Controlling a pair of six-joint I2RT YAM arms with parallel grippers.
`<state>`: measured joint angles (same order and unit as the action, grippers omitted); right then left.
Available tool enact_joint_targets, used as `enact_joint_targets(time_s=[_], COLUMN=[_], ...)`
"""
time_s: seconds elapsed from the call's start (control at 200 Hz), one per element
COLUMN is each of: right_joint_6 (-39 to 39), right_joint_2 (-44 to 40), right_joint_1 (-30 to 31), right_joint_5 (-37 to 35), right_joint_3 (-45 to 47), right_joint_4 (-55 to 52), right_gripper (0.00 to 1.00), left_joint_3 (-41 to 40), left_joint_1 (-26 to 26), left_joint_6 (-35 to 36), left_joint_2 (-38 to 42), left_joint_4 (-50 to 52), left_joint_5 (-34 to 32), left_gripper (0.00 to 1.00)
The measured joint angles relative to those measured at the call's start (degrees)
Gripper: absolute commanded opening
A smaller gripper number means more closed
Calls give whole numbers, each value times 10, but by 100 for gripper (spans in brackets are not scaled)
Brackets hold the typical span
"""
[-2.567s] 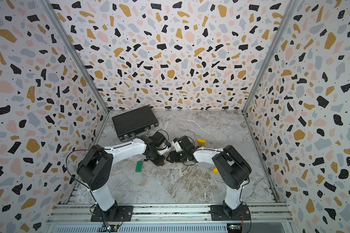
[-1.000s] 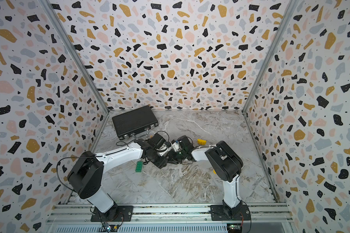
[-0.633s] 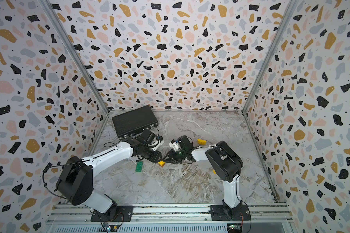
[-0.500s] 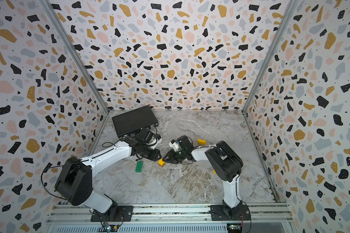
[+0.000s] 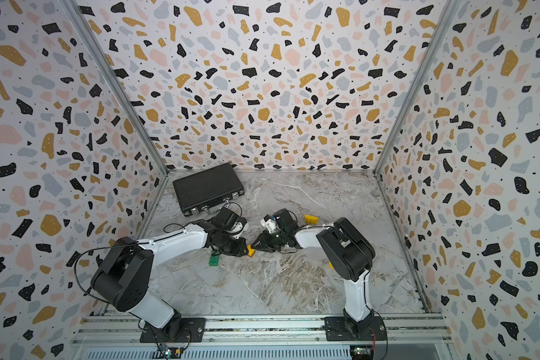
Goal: Assemble an ice cream with lego
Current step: Assemble the lego brick with the lego brick.
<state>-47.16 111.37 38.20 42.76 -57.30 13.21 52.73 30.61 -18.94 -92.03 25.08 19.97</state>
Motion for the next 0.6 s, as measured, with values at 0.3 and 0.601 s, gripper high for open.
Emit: enact_joint_targets(time_s=[0.3, 0.601], right_joint_6=[7, 17], right_joint_2=[0, -9], right_joint_1=[-3, -3], right_joint_5=[-11, -44], right_joint_3=[-10, -12], right_joint_4=[-17, -50], right_gripper=[34, 54], left_joint_3=[-9, -6], left_joint_1=[-1, 0], left_joint_6=[-25, -45], left_joint_2=[0, 29], left_joint_4=[-28, -14], left_joint_5=[6, 1], left_gripper=[30, 68])
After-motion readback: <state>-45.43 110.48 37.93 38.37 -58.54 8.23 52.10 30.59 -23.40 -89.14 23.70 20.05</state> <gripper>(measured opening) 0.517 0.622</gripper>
